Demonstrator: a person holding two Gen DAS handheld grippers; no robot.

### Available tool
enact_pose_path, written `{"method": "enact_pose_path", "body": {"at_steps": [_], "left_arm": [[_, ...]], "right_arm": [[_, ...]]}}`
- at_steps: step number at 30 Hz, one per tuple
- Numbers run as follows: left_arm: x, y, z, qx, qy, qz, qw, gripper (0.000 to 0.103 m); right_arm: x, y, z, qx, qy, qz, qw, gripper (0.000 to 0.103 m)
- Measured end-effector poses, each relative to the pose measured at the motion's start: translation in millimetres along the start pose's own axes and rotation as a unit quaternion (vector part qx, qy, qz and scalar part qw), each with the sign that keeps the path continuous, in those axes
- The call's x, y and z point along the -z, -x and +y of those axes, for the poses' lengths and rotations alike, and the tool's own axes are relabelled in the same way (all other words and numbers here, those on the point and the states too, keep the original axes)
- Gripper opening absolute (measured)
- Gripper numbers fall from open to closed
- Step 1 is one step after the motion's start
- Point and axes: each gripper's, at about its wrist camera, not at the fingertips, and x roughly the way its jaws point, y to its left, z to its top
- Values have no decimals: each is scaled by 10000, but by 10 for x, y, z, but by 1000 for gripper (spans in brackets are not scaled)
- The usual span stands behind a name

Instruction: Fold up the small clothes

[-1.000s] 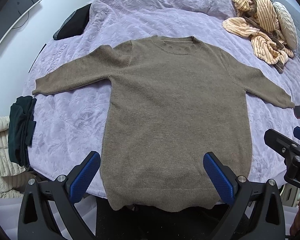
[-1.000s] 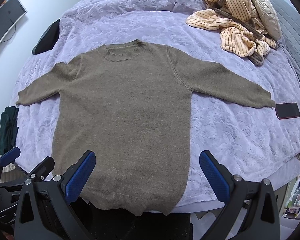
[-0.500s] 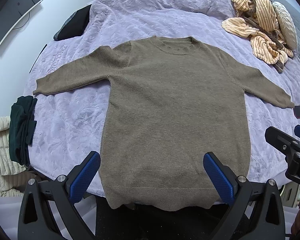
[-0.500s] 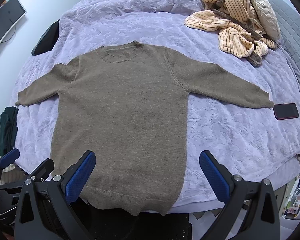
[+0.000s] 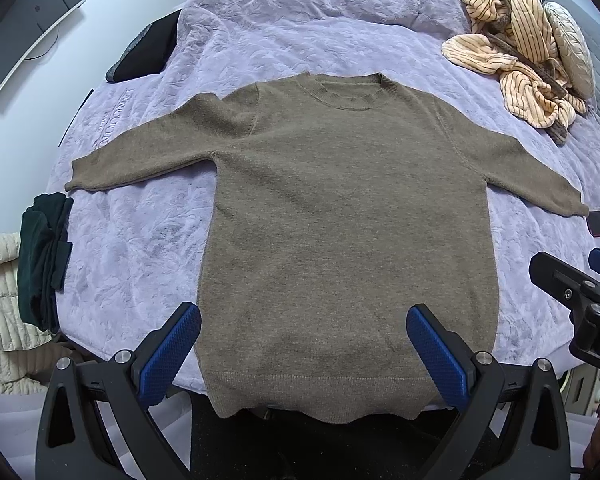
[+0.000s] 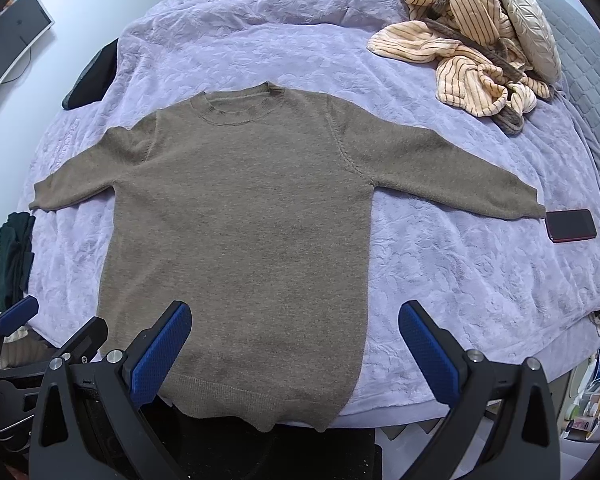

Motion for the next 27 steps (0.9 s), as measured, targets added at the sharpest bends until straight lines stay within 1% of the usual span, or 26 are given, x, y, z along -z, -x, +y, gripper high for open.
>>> {"method": "enact_pose_path", "body": {"at_steps": [15, 27], "left_arm": [[-57, -51, -102, -3, 11, 84, 10000, 103], [-59, -77, -90, -45, 64, 65, 9999, 103]], "right_arm": [[-23, -13, -39, -8, 17, 39, 10000, 103], [-69, -107, -23, -53, 69, 82, 9999, 103]]}}
